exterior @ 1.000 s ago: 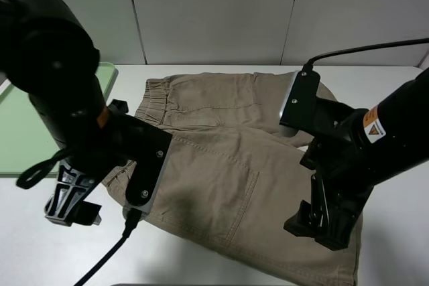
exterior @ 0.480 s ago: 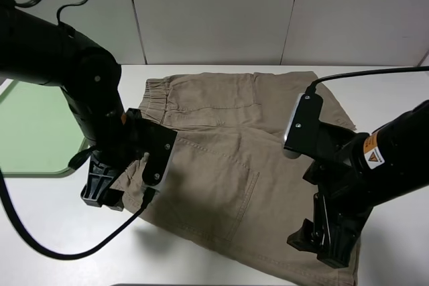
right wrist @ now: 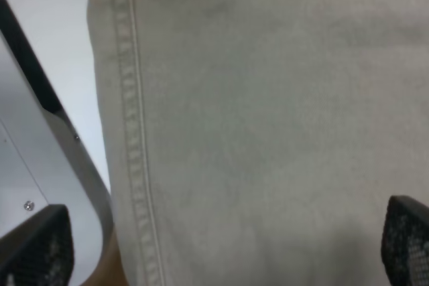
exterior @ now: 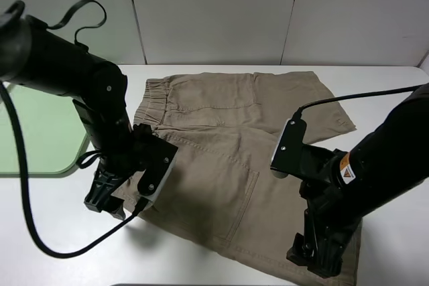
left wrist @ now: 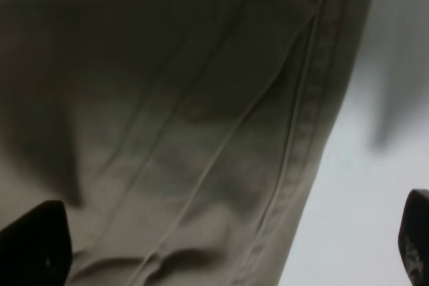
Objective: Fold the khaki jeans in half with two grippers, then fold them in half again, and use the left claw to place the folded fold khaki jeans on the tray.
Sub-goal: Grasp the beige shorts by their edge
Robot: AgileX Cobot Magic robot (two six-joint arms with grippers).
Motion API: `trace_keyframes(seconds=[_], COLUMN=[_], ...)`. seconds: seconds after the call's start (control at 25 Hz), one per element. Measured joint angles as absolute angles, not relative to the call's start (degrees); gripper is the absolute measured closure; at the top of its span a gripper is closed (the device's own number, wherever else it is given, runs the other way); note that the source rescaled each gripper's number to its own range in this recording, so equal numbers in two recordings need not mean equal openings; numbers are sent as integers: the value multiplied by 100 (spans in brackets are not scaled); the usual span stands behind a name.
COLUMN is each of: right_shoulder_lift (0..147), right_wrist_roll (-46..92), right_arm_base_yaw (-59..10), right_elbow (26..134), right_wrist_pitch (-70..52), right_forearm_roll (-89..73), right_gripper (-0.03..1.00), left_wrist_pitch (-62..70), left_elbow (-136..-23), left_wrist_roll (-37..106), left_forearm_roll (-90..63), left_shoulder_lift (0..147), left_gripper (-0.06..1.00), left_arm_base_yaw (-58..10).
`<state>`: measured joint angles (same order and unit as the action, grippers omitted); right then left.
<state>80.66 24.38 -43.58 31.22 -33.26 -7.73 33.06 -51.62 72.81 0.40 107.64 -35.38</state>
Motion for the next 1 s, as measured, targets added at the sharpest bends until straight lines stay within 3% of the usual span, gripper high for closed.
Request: trace_keyframes(seconds=[0.4,0.68,1.0], right_shoulder_lift=[8304,8336,9228], right_wrist_roll=[2438,2350,1927], right_arm_base_yaw=[-4368,-4888,-4969], right_elbow=[2536,2334,2322], right_wrist_pitch=[-2854,-2338,-2128], right_forearm_roll=[-941,-806,-692], right_gripper=[-3,-3,-3], left_wrist_pitch=[3080,2746,2741], left_elbow=[-5167,-5167,-5167], left_wrist_roll=[7523,7668,7823], left_forearm_roll=[278,169,-138], left_shoulder_lift=[11068,11092,11092], left_gripper=[-3,-2,-2], left_arm_base_yaw=[-3443,-2995,-2873])
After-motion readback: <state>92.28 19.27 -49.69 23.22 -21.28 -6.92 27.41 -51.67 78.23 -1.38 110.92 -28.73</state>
